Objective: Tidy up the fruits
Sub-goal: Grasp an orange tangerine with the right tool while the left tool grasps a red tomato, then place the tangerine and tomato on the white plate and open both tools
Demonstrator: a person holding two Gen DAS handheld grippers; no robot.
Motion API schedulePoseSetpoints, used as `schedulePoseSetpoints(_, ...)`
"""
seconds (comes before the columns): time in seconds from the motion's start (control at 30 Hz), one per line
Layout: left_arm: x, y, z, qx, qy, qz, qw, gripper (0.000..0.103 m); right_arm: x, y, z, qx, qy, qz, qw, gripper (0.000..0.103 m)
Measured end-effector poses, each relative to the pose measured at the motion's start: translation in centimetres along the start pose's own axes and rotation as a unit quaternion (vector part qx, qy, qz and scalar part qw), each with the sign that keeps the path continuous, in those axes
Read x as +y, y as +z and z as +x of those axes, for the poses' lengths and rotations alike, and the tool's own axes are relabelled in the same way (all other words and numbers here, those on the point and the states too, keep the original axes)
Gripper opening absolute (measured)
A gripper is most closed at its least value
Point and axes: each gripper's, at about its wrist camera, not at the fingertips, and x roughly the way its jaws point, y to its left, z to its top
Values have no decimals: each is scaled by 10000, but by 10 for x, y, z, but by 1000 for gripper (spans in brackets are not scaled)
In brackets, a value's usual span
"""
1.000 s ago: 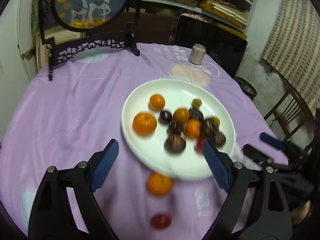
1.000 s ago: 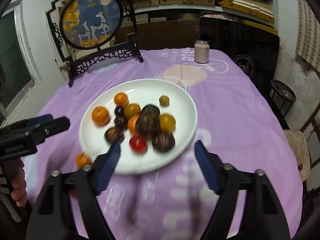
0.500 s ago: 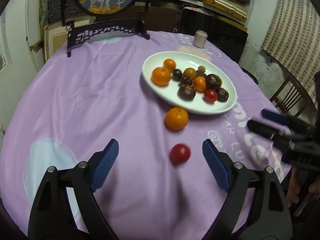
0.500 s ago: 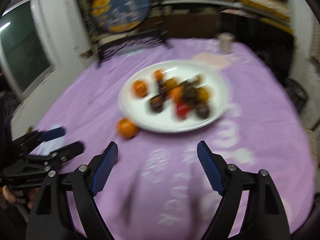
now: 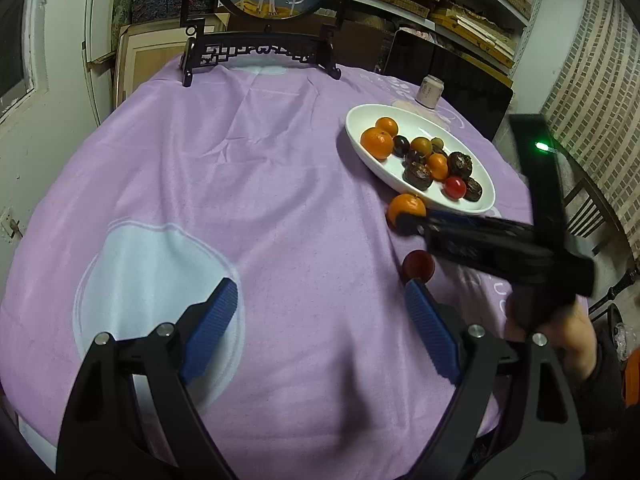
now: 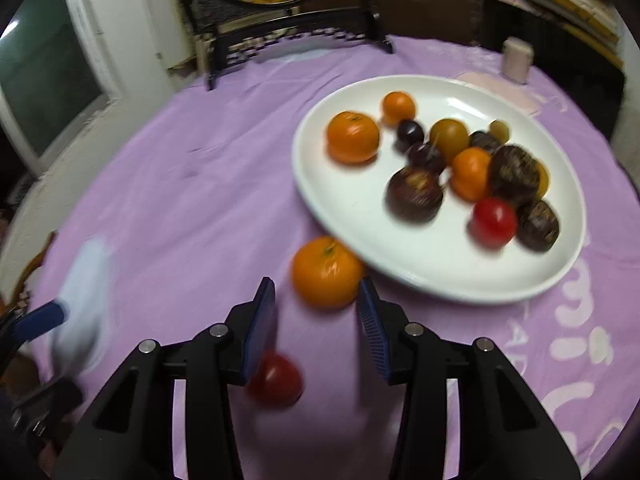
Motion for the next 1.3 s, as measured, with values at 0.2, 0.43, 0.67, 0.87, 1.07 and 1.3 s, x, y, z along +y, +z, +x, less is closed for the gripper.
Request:
schedulePoseSetpoints(0.2, -11, -1, -2, 8, -101, 171, 9998, 88, -4, 1, 13, 189, 18, 1, 9998, 41)
schedulePoseSetpoints(0.43, -46, -4, 16, 267, -355, 568, 9974, 88, -26, -27, -36, -76, 3, 18, 10000, 41)
schedulePoseSetpoints(0.67, -83, 0, 57, 543, -247, 893, 9942, 87, -84, -65, -65, -90, -326, 496, 9982, 41)
schedulePoseSetpoints(0.87, -98, 5, 97, 903, 3, 988, 9910, 57, -108, -74, -77, -226, -218, 766, 9966, 41)
schedulePoseSetpoints(1.07, -99, 6, 101, 817, 404, 1094, 9898, 30, -110, -75, -77, -251, -50, 764, 9968, 41)
schedulePoseSetpoints(1.3, -88, 9, 89, 837, 152, 836, 9929, 29, -108, -74, -76, -230, -29, 753, 9969, 41)
